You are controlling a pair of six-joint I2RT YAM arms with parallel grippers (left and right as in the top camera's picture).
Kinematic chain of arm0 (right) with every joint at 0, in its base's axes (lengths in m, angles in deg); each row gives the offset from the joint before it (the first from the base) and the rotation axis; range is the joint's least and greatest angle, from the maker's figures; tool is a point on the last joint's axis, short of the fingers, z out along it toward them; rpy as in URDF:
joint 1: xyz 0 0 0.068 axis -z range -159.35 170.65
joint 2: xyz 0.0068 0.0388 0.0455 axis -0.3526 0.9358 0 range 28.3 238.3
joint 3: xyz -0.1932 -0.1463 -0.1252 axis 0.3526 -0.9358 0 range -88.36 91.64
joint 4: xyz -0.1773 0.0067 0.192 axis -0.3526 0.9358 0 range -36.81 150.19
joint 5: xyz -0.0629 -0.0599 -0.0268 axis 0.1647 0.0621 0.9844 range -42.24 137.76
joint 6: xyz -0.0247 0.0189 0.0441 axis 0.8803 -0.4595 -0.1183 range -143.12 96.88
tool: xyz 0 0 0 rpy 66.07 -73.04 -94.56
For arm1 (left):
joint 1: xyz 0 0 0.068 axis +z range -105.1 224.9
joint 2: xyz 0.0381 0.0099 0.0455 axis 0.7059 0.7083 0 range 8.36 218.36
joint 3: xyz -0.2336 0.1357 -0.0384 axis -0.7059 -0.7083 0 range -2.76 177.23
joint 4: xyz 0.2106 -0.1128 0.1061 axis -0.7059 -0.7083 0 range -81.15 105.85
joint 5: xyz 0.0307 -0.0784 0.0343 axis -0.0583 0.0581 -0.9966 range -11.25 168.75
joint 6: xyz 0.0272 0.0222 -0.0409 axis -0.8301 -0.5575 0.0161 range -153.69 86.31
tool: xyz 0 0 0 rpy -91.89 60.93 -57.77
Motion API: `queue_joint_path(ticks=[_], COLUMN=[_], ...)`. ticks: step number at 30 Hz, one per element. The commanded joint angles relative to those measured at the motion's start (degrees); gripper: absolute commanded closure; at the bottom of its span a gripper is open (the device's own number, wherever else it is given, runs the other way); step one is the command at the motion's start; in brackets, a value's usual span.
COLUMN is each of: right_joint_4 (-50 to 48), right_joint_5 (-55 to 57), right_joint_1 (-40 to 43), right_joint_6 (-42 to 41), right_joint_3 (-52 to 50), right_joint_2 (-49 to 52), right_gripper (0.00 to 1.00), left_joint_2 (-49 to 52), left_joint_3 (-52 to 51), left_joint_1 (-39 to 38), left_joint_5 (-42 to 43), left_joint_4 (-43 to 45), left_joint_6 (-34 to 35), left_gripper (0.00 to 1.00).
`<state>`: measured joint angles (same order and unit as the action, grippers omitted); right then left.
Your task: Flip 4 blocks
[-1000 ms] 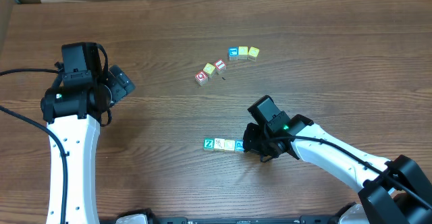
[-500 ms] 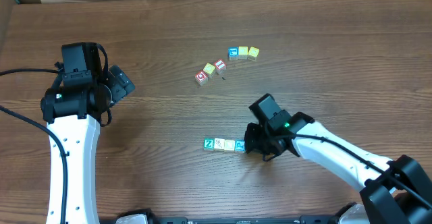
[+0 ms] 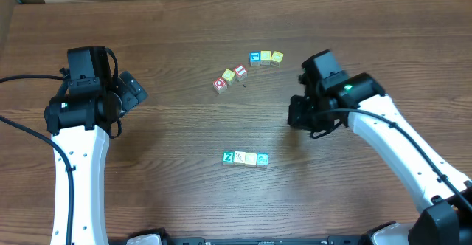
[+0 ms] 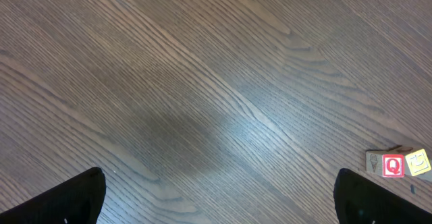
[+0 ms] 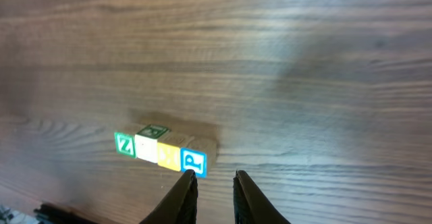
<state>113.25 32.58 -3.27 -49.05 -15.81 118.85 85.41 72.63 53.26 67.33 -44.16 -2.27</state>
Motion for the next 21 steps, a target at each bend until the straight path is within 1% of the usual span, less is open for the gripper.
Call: queue_joint_path(ticks=[1, 6, 11, 21], right_joint_4=[0.5, 0.7, -1.4, -5.0], right_joint_5=[-0.2, -0.4, -0.4, -0.4], right_joint_1=[0.5, -1.5, -3.4, -4.6], right_joint_6=[2.6, 2.6, 2.2, 2.2], right_joint_3=[1.3, -0.6, -2.6, -3.2], right_joint_2=[-1.2, -1.2, -1.2, -1.2], right_gripper=[0.80, 0.80, 0.80, 0.76], left_joint_2=[0.5, 0.5, 0.5, 0.5], left_joint_3=[0.7, 0.7, 0.7, 0.7], left_joint_1=[0.1, 0.1, 0.1, 0.1], left_joint_5=[-0.7, -0.7, -0.7, -0.7], left_joint_4=[0.0, 0.0, 0.0, 0.0], left_joint_6=[0.3, 0.3, 0.3, 0.3], left_gripper=[0.00, 0.00, 0.00, 0.00])
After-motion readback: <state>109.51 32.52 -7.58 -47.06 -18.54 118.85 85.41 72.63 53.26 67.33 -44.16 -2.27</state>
